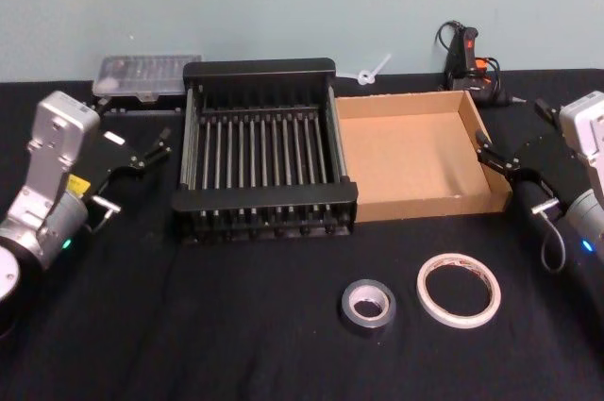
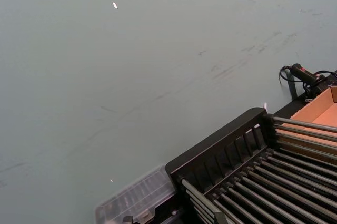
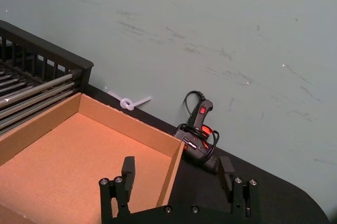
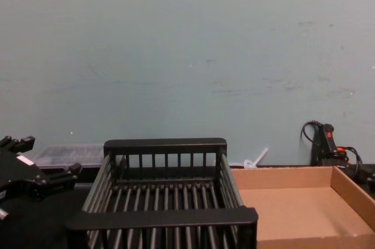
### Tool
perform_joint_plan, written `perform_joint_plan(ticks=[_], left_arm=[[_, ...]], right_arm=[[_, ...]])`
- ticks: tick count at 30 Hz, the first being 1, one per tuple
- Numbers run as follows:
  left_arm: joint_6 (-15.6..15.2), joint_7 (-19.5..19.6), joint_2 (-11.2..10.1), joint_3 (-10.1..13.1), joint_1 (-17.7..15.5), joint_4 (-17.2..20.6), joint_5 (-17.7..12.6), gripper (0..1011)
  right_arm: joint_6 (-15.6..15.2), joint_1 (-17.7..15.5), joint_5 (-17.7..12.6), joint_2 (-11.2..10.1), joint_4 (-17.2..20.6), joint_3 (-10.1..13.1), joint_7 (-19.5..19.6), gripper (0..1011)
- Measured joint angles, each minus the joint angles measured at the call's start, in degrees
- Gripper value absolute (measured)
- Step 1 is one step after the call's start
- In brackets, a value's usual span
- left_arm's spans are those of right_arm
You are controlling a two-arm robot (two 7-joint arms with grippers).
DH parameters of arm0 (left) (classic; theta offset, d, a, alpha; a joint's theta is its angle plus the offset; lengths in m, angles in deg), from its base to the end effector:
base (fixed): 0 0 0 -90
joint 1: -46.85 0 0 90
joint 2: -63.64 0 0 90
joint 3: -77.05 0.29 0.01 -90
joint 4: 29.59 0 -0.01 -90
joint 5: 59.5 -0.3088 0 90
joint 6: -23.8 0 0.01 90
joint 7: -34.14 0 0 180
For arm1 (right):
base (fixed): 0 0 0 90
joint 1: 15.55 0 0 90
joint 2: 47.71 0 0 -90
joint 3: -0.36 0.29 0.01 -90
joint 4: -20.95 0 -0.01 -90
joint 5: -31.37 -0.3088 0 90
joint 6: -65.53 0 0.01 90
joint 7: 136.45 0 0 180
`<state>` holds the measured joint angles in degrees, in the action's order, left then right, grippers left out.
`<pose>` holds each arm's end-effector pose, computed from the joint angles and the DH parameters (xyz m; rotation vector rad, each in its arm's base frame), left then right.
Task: Pick up the white tape and place it into the black box , Pick up the silver tape and place it into the brown box.
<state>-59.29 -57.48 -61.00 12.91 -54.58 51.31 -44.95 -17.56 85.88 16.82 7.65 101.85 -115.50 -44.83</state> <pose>0.3581 0.0827 -0.3023 0.3043 -0.2850 1.2480 0.3581 -0.0827 -0.3023 -0.3043 -0.2850 -1.2480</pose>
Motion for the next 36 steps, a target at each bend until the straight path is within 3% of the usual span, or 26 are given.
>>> perform_joint_plan(ticks=[36], left_arm=[[0.0, 0.0, 0.0, 0.0, 0.0, 0.0, 0.0, 1001]], right_arm=[[0.0, 0.0, 0.0, 0.0, 0.0, 0.0, 0.0, 1000]])
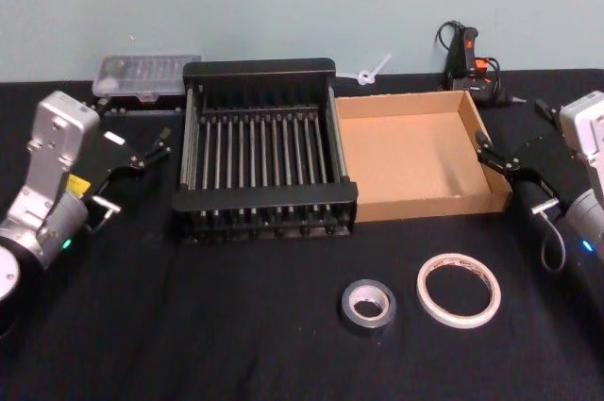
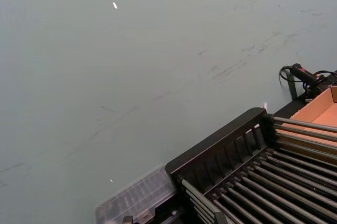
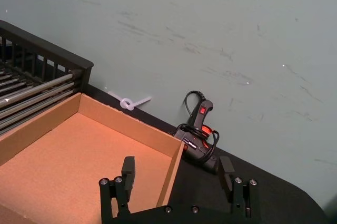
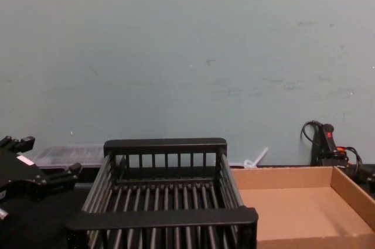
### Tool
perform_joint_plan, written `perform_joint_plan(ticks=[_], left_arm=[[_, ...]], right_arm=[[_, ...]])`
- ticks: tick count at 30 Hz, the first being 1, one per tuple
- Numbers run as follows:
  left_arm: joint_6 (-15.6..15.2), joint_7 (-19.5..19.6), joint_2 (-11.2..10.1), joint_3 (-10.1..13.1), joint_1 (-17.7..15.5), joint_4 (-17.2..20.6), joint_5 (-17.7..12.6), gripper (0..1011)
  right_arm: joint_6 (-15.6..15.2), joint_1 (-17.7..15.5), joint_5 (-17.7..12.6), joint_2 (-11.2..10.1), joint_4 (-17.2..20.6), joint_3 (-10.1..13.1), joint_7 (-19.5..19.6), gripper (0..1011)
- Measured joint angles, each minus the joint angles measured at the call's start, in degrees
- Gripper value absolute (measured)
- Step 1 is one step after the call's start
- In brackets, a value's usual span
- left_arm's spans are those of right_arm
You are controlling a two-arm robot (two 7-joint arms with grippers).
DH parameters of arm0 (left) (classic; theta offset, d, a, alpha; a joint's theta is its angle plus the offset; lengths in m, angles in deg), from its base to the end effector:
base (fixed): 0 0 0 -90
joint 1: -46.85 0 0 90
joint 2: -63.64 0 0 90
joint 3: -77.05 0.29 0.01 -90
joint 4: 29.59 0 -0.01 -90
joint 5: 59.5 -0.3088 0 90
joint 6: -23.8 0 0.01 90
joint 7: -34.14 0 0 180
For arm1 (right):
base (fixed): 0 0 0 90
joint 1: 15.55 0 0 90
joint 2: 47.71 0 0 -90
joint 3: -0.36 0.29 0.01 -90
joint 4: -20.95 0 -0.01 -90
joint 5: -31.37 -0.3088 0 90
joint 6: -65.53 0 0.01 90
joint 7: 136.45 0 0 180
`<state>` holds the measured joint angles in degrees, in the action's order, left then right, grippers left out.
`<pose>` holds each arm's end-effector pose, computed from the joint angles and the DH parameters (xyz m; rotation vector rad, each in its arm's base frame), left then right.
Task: Pick up the white tape and place it into the black box , Pick up the silver tape and place it into the brown box.
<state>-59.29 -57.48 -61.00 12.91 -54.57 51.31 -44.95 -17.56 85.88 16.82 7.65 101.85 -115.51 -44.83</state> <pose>0.3580 0.0827 -0.3023 0.3044 -0.2848 1.2479 0.3581 -0.0826 -0.3023 -0.3044 -0.2849 -1.2478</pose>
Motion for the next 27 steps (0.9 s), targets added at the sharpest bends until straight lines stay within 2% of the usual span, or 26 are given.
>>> perform_joint_plan(ticks=[9, 13, 19, 26, 27], left_arm=[[0.0, 0.0, 0.0, 0.0, 0.0, 0.0, 0.0, 1001], [0.0, 0.0, 0.0, 0.0, 0.0, 0.0, 0.0, 1001], [0.0, 0.0, 0.0, 0.0, 0.0, 0.0, 0.0, 1001], [0.0, 0.0, 0.0, 0.0, 0.0, 0.0, 0.0, 1001], [0.0, 0.0, 0.0, 0.0, 0.0, 0.0, 0.0, 1001]], right_arm=[[-1.6, -0.26, 0.27, 0.85, -0.15, 1.44, -0.08, 1002], [-3.0, -0.77, -0.55, 0.84, 0.66, 2.4, -1.07, 1000], [-5.83, -2.46, -3.05, -0.25, 3.41, 4.48, -3.59, 1000], [-11.05, -5.67, -6.87, -3.5, 9.08, 7.58, -7.89, 1000], [-11.05, -5.67, -6.87, -3.5, 9.08, 7.58, -7.89, 1000]])
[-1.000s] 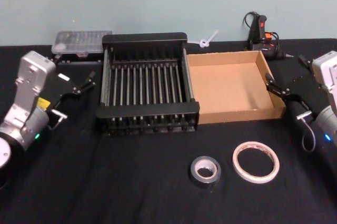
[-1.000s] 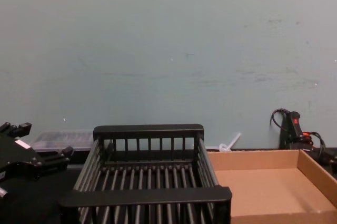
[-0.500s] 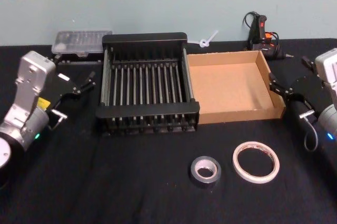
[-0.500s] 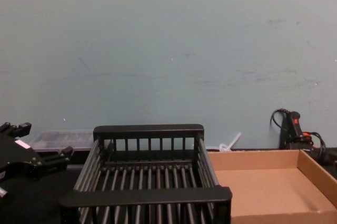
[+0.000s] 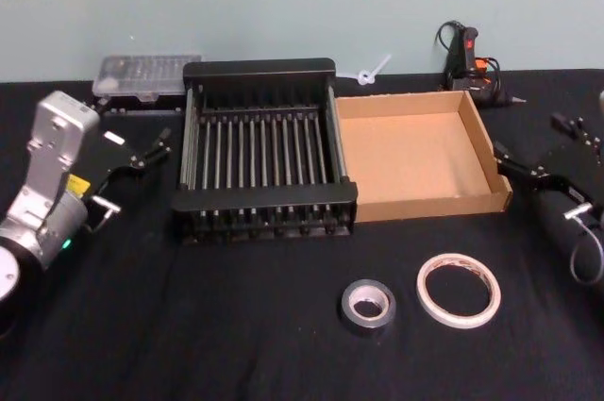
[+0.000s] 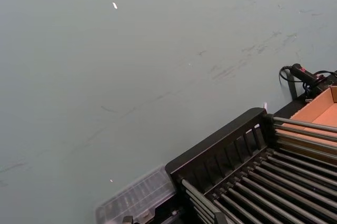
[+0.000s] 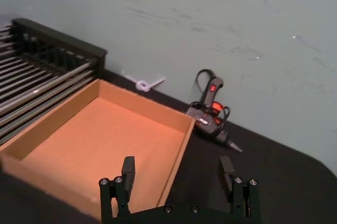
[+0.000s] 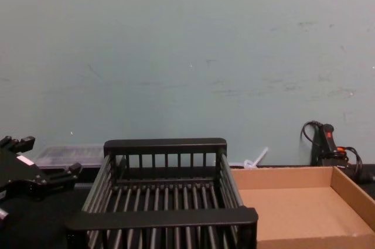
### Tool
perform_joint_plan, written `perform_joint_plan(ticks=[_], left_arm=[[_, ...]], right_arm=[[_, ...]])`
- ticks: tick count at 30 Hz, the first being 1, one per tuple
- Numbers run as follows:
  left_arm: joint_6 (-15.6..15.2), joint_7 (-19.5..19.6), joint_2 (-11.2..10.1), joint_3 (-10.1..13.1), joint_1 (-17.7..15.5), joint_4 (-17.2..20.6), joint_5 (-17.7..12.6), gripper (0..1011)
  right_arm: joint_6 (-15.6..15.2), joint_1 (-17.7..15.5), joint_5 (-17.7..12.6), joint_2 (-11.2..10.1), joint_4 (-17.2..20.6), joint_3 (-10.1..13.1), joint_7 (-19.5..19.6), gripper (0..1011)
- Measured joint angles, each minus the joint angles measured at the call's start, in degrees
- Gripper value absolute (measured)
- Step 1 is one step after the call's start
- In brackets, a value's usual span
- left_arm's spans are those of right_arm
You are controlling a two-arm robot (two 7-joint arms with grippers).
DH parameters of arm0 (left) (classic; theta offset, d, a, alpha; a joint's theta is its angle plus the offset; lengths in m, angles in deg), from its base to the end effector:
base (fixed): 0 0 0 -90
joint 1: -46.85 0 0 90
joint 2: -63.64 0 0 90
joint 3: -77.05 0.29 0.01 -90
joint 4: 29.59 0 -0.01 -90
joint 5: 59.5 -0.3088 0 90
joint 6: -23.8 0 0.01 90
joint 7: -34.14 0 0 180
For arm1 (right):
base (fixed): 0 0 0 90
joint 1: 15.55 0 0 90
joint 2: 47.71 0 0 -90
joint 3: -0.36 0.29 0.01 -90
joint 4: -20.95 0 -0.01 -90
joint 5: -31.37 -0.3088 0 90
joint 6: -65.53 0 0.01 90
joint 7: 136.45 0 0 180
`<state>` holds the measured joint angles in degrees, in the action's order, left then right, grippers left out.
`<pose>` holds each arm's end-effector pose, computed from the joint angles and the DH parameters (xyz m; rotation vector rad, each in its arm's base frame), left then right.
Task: Pick up the white tape and place it into the black box , Pick up the silver tape and place it into the brown box.
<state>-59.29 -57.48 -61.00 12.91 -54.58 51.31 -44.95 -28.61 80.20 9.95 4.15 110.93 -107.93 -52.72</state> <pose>0.3581 0.0827 -0.3023 0.3043 -0.2850 1.2480 0.3406 -0.1044 -0.2677 -0.3396 -0.1169 -1.1950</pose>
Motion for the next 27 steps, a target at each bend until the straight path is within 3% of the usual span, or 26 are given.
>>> perform_joint_plan(ticks=[5, 12, 19, 27], left_arm=[[0.0, 0.0, 0.0, 0.0, 0.0, 0.0, 0.0, 1001], [0.0, 0.0, 0.0, 0.0, 0.0, 0.0, 0.0, 1001], [0.0, 0.0, 0.0, 0.0, 0.0, 0.0, 0.0, 1001], [0.0, 0.0, 0.0, 0.0, 0.0, 0.0, 0.0, 1001]], right_arm=[[-3.38, -2.96, -2.13, -2.67, 4.34, 1.9, -3.35, 1002], [-7.51, -6.49, -4.05, -4.81, 8.72, 3.34, -6.3, 1000], [-12.4, -7.72, -5.07, -5.32, 10.33, 3.4, -8.67, 1000], [-16.37, -7.17, -4.18, -5.38, 10.0, 2.17, -10.72, 1002]])
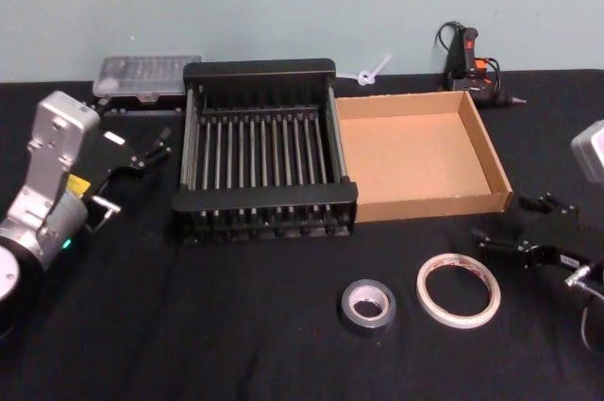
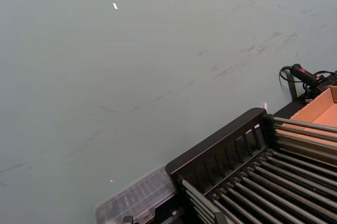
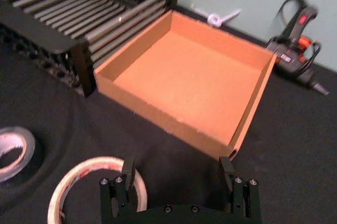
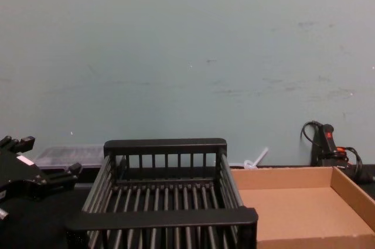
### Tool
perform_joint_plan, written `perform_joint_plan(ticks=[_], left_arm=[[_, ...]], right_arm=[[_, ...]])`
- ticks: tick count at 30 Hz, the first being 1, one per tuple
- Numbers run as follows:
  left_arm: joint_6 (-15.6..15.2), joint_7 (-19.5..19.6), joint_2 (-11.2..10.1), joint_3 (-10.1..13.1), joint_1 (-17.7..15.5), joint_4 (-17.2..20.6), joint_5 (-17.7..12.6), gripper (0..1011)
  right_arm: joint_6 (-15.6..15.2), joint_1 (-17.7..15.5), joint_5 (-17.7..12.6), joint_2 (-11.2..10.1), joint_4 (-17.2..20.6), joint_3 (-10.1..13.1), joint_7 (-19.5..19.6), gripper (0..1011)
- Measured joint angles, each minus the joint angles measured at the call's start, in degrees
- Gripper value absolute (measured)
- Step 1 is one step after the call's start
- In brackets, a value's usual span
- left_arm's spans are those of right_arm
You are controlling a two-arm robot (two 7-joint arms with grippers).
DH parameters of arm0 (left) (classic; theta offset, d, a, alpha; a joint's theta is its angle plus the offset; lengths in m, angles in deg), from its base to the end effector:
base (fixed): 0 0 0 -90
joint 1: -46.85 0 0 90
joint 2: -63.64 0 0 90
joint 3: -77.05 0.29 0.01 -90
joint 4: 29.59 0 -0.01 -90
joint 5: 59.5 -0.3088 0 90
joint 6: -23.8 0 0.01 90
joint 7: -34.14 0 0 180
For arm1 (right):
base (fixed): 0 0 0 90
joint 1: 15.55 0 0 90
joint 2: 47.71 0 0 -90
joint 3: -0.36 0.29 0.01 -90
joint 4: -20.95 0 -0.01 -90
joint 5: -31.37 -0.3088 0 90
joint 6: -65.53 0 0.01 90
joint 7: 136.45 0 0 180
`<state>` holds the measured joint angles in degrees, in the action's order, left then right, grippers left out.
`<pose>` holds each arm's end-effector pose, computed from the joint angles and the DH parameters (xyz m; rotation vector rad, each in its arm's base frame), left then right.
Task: Pick up the white tape and place it into the black box , Pick up the silver tape and place it into the brown box.
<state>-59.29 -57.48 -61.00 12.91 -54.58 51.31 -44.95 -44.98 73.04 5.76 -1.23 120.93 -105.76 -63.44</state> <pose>0.3581 0.0827 -0.3023 0.3043 -0.2850 1.2480 0.3063 -0.1040 -0.2506 -0.5249 0.1191 -0.9647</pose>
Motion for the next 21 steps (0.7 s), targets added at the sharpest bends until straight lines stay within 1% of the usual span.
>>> perform_joint_plan(ticks=[4, 8, 21], left_arm=[[0.0, 0.0, 0.0, 0.0, 0.0, 0.0, 0.0, 1001], [0.0, 0.0, 0.0, 0.0, 0.0, 0.0, 0.0, 1001], [0.0, 0.0, 0.0, 0.0, 0.0, 0.0, 0.0, 1001]], right_arm=[[-1.94, 0.46, 0.6, 0.15, -0.81, -0.73, -1.37, 1000], [-3.06, 0.76, 1.0, 0.38, -1.44, -1.11, -2.45, 1002], [-4.65, 1.26, 3.02, 1.38, -2.84, -1.67, -4.76, 1000]])
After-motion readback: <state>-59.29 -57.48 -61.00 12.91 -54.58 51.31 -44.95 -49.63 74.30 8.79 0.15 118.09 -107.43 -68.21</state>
